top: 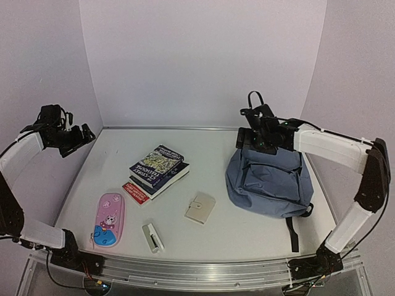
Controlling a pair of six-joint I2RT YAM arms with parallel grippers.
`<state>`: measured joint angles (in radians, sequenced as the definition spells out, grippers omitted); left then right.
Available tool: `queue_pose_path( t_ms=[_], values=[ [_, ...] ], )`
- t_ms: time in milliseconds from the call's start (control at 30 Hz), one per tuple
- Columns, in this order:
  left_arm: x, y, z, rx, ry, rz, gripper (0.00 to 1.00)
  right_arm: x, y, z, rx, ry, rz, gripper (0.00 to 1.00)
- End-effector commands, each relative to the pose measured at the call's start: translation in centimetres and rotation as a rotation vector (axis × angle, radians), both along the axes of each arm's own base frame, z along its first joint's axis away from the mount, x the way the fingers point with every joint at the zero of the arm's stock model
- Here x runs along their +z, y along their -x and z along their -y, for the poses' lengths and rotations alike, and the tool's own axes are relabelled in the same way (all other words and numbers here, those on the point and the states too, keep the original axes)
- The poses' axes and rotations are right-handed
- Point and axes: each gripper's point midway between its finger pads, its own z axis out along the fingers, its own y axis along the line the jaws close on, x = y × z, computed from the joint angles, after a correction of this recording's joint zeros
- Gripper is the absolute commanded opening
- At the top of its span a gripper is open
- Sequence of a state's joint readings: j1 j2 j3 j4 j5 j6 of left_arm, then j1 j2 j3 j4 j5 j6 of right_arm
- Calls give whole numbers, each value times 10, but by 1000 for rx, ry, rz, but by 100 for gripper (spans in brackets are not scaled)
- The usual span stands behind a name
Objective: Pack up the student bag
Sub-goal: Adjust the student bag at the center of the board.
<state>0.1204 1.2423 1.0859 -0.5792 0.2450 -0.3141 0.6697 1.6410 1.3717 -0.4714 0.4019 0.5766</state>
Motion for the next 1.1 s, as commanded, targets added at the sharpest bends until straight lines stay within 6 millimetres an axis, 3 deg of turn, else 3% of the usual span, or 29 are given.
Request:
queue_pose_path(
  t_ms=[0, 133, 300, 533, 733, 967, 1067],
  values=[
    [15, 2, -2, 15, -16, 42, 100, -12, -38, -3, -113, 74, 46, 89],
    [14, 2, -2, 17, -15, 37, 100, -51, -67, -19, -100, 90, -10, 80],
    [12, 1, -2, 14, -9, 30, 100, -93, -98, -21, -108, 99, -69, 72],
    [8, 0, -1, 12, -8, 13, 100, -121, -124, 12, -165, 70, -119, 70],
    [6, -1, -1, 7, -5, 7, 100, -138, -143, -16, 12, 55, -148, 55],
    [1, -2, -3, 13, -10, -13, 100, -149, -153, -23, 34, 69, -151, 55],
    [-1, -3, -3, 13, -10, -18, 100, -160, -153, -23, 32, 74, -167, 43]
  ],
)
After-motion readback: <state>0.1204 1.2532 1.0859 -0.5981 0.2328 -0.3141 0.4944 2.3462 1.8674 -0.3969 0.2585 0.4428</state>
